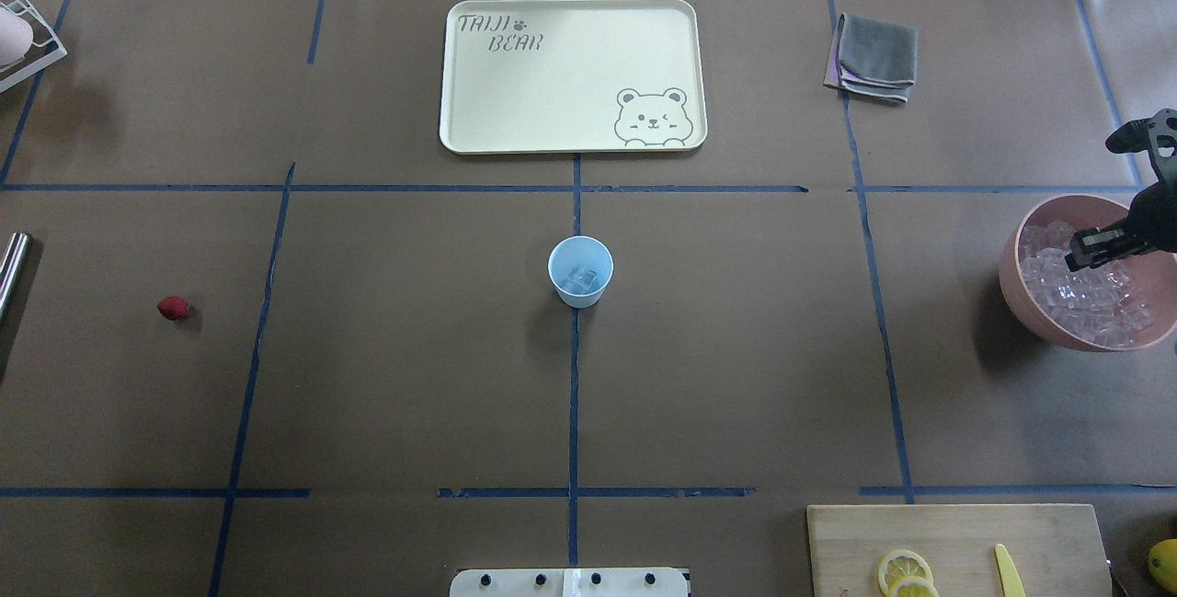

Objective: Mash ice and strawberries in cup
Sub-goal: 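Lower the right gripper into the bowl and pinch a third ice cube, then lift the ice cube and carry it over the light-blue cup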

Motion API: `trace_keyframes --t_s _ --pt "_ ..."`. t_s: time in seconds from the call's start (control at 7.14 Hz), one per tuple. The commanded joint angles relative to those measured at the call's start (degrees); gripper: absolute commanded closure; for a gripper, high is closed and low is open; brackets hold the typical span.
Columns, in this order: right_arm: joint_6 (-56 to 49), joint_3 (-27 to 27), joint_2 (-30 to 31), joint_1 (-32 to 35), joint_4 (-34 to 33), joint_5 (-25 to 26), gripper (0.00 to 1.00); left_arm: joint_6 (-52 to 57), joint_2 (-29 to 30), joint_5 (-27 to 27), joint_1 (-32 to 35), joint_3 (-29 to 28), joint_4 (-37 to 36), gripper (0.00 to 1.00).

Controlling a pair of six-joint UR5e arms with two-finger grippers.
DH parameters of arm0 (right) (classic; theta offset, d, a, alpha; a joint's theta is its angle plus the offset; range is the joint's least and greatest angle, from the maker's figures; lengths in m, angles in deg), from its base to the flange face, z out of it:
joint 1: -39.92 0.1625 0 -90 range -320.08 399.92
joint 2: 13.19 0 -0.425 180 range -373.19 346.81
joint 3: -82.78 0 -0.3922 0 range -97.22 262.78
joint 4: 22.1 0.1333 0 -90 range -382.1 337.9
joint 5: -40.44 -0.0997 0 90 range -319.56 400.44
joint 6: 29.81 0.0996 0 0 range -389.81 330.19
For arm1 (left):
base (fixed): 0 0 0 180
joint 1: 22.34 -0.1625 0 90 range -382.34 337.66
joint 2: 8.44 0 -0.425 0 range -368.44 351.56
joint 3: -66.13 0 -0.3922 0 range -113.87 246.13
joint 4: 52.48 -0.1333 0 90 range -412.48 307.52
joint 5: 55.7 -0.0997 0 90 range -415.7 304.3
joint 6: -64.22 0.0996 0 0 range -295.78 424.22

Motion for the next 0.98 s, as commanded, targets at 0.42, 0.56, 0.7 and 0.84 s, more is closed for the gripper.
trace_keyframes --t_s 0.42,0.56,0.7,0.84 --pt "0.32 20.29 -3.96 4.7 -21.28 -3.2 1.0 -0.07 0.15 0.16 -0.27 0.0 0.0 0.0" --pt "0.67 20.49 -9.04 3.48 -25.86 -2.93 1.0 -0.16 0.15 0.16 -0.44 0.0 0.0 0.0" --pt "2.42 20.32 -15.7 -0.36 -31.13 -2.15 1.0 -0.77 0.15 -0.01 -0.88 0.09 0.09 0.0" --pt "7.57 20.06 -22.64 -5.71 -35.71 0.82 1.0 -0.77 0.06 -0.1 -1.14 0.0 0.09 0.0"
